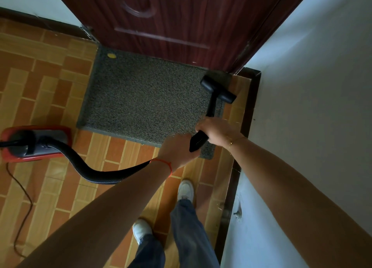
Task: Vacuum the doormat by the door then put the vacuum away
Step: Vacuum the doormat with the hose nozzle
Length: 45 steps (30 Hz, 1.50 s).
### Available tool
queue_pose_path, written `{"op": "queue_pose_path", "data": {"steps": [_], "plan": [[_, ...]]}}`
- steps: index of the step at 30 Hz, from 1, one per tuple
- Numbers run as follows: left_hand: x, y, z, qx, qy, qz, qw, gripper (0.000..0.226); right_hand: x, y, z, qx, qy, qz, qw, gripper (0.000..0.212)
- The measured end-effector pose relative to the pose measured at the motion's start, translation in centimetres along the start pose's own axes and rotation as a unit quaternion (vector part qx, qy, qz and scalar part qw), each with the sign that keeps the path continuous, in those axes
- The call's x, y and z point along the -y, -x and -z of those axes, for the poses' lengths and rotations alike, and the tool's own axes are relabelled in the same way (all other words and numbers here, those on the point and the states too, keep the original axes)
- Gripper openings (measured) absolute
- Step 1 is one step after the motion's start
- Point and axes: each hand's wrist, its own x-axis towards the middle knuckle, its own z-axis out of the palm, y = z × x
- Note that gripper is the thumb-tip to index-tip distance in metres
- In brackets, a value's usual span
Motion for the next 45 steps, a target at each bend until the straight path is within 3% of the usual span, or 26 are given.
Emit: {"op": "queue_pose_path", "data": {"steps": [20,28,38,45], "plan": [[12.8,20.2,-4.2,0.05,-0.016,0.044,0.998,0.029,23.5,2.4,-7.3,-0.014,-0.025,0.031,0.999,0.017],[18.5,26.4,-6.2,0.053,-0.009,0.076,0.996,0.031,32.1,1.1,-8.3,0.042,0.021,0.055,0.997,0.015],[23.6,31.1,-5.9,0.049,0.016,0.112,0.992,0.031,38.9,-1.3,-8.1,0.047,0.065,0.105,0.991,0.021],[25.5,30.8,-4.4,0.027,0.024,0.134,0.99,0.033,39.7,-4.0,-6.4,0.035,0.068,0.13,0.989,0.023]]}}
